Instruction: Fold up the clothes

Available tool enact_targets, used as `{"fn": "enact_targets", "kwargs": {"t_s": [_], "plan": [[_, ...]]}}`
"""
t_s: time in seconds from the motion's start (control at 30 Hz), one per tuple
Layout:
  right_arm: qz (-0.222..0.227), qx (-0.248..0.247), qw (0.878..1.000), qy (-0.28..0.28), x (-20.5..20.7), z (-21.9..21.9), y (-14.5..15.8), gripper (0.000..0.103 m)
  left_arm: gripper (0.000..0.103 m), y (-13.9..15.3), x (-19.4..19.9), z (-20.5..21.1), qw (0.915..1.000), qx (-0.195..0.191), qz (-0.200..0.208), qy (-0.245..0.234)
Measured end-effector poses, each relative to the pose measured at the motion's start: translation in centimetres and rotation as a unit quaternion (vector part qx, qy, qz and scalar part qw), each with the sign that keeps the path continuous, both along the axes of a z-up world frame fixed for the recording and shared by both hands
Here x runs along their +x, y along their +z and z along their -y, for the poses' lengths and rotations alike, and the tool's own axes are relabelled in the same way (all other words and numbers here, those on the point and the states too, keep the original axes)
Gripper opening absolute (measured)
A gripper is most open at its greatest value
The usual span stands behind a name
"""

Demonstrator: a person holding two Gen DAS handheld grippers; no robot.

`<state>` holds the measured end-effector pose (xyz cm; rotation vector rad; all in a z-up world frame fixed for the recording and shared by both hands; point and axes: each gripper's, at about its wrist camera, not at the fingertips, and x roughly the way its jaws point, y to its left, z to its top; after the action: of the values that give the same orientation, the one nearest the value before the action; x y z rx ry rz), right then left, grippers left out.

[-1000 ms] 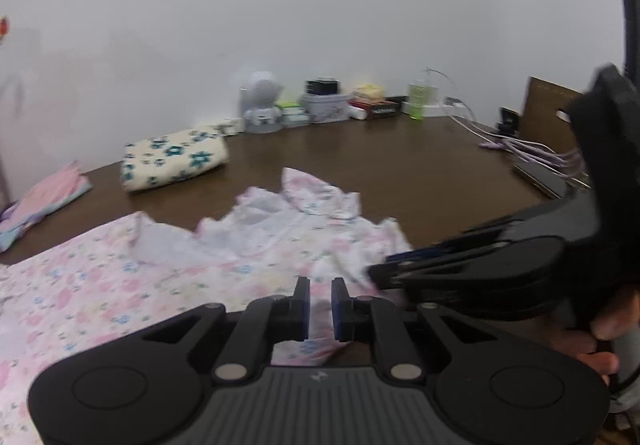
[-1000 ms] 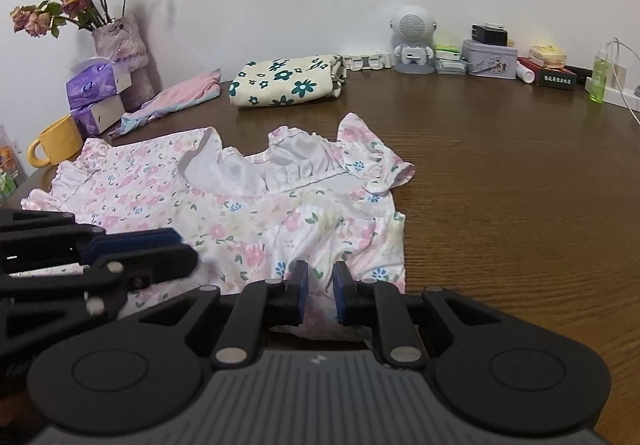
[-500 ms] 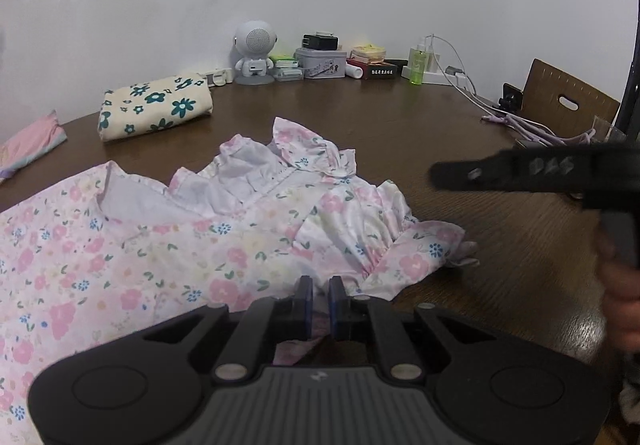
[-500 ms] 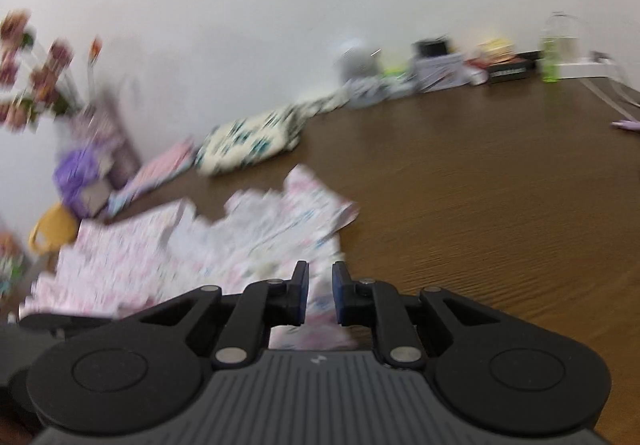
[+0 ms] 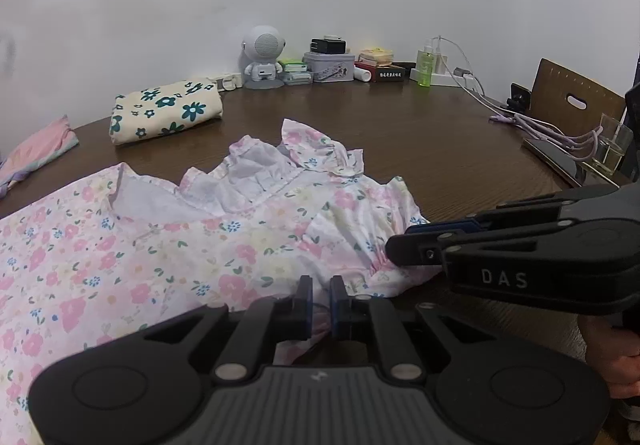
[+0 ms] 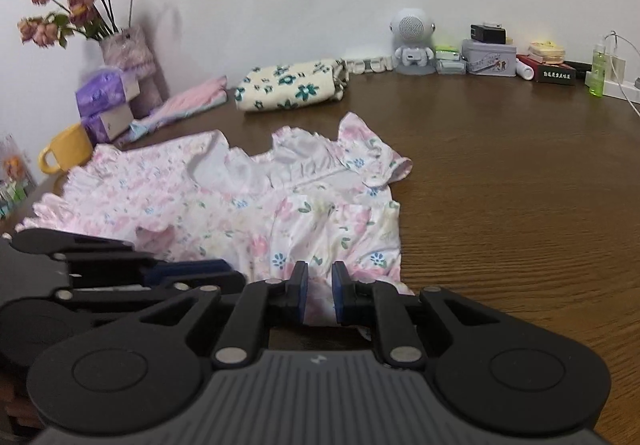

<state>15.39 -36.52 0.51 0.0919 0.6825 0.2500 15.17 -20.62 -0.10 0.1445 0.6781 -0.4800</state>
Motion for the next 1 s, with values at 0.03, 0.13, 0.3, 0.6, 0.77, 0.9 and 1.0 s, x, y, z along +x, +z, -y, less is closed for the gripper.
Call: {"fn": "enact_targets", "kwargs": {"t_s": [0.03, 0.13, 0.3, 0.6, 0.77, 0.9, 1.0], "plan": [[0.0, -0.001, 1.0, -0.003, 0.0, 0.1, -0.1, 0.013, 0.009, 0.0, 0.0, -0.1, 1.0, 0.0, 0.0, 0.001], [0.001, 0.003, 1.0, -0.01, 0.0, 0.6, -0.3, 0.01, 0.009, 0.0, -0.2, -0.2, 1.0, -0.001, 0.002, 0.003], [0.015, -0.013, 1.0, -0.01, -0.4, 0.3, -0.6, 0.01, 0.009, 0.1, -0.9, -0.9, 0.9998, 0.003, 0.008, 0.02], [0.02, -0.014, 1.0, -0.01, -0.4, 0.2, -0.6, 0.01, 0.008, 0.3, -1.9, -1.9, 0.9997, -0.006, 0.008, 0.024], [0.019, -0.007, 1.0, -0.012, -0.4, 0.4, -0.6, 0.01, 0.008, 0.4, -2.0, -2.3, 0.9995, -0.015, 0.013, 0.024], [0.018, -0.005, 1.0, -0.012, -0.4, 0.4, -0.6, 0.01, 0.011, 2.7, -3.2, -4.3, 0.9955, -0.065, 0.066, 0.02], [0.018, -0.006, 1.0, -0.012, -0.4, 0.4, -0.6, 0.01, 0.011, 3.5, -2.7, -6.3, 0.9943, -0.055, 0.074, 0.053]]}}
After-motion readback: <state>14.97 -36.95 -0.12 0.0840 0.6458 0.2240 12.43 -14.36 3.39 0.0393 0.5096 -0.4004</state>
